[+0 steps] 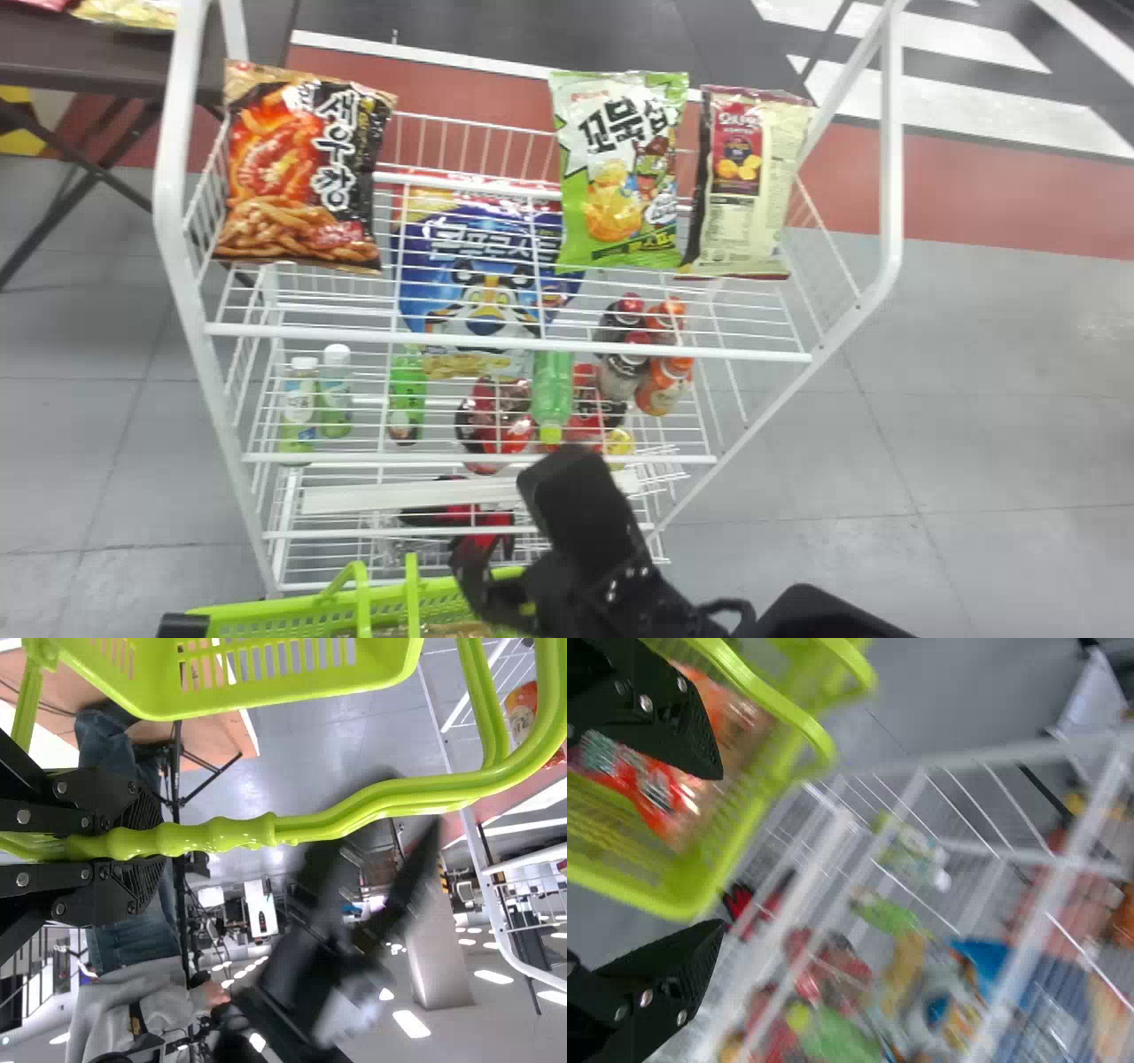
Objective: Hold basket handle with left hand then pick Saewookkang with right hand and place into basket
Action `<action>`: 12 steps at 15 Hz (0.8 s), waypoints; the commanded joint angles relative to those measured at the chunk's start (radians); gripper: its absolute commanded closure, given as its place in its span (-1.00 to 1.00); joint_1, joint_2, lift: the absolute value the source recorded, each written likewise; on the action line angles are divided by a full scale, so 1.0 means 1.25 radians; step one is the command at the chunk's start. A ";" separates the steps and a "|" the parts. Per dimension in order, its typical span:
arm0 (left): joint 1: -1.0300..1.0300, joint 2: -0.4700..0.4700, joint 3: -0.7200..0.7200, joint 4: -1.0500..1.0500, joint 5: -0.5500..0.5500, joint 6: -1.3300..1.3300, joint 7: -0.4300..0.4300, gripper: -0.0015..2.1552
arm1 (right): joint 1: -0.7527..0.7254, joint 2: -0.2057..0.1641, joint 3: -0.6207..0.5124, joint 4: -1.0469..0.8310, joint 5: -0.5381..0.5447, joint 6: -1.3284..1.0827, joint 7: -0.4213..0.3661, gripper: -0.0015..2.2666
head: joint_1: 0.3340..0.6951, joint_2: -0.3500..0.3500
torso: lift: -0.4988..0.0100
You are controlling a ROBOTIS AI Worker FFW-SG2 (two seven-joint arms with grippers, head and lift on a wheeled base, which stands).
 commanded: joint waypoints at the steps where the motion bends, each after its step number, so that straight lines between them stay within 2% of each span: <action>1: 0.002 0.000 0.001 -0.023 0.009 0.050 0.015 0.97 | 0.020 0.000 -0.044 0.013 -0.007 -0.229 -0.058 -0.92 | 1.00 -0.89 | 0.88; 3: 0.007 0.000 0.003 -0.043 0.025 0.077 0.025 0.97 | 0.049 0.013 -0.105 0.050 -0.093 -0.470 -0.065 -0.93 | 1.00 -0.90 | 0.88; 5: 0.012 0.001 0.009 -0.059 0.042 0.092 0.014 0.97 | 0.097 0.014 -0.151 0.091 -0.129 -0.730 -0.048 -0.93 | 1.00 -0.87 | 0.88; 7: 0.028 0.002 0.015 -0.081 0.045 0.094 0.012 0.97 | 0.156 0.027 -0.200 0.124 -0.174 -0.877 -0.041 -0.93 | 1.00 -0.92 | 0.88; 9: 0.048 0.002 0.029 -0.107 0.046 0.099 0.010 0.97 | 0.199 0.032 -0.240 0.145 -0.203 -0.934 -0.015 -0.93 | 1.00 -1.00 | 0.88; 12: 0.080 -0.001 0.049 -0.147 0.053 0.136 0.015 0.97 | 0.217 0.024 -0.263 0.137 -0.217 -0.909 -0.010 -0.93 | 1.00 -1.00 | 0.88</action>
